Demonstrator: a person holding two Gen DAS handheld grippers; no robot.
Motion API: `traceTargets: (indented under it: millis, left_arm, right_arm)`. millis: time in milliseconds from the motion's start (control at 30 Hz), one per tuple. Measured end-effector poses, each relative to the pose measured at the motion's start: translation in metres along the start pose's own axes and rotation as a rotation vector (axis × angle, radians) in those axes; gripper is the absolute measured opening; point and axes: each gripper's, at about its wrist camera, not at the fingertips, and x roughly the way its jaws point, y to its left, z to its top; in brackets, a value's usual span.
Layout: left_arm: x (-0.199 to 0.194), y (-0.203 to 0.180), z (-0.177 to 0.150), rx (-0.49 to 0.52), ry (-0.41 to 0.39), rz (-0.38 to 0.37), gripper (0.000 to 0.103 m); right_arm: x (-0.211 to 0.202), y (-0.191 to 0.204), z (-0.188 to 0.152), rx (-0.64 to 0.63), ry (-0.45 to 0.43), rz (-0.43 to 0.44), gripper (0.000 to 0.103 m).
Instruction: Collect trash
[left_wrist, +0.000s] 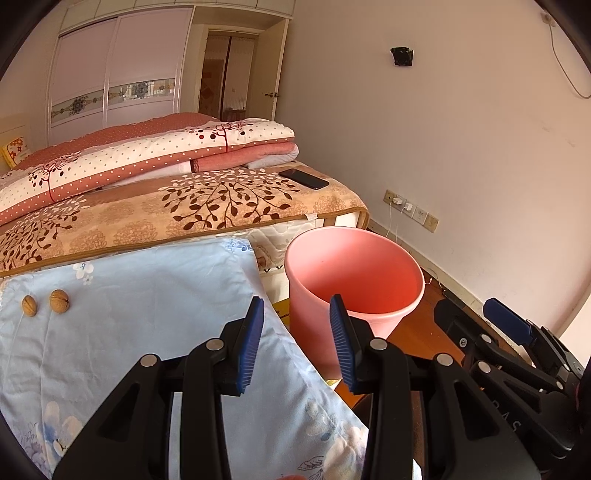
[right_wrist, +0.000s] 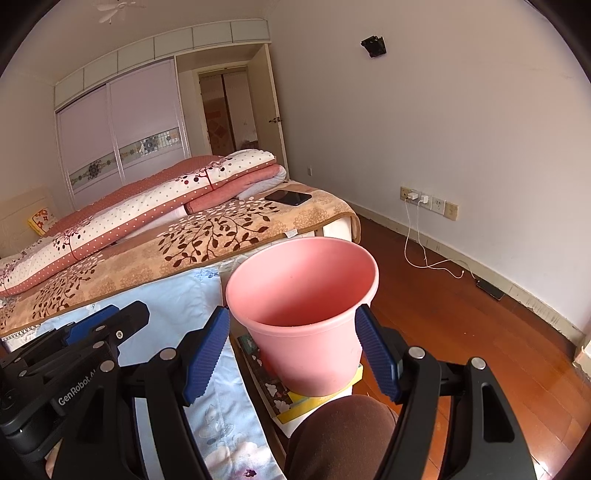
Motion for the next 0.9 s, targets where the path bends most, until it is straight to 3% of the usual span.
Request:
traceTargets:
  millis: [400,900]
  left_arm:
    - [-0.021,-0.004,-0.008,0.004,-0.022,-0.002,0.037]
    - [-0.030,-0.004,-0.010,-0.003,-0.035,-0.007,0.037]
  right_arm:
    - [-0.029,-0.003,-0.009,-0.002,-0.035,-0.003,0.069]
    - [-0.034,0.001,-0.010,-0.019,-0.041,-0.002,0.069]
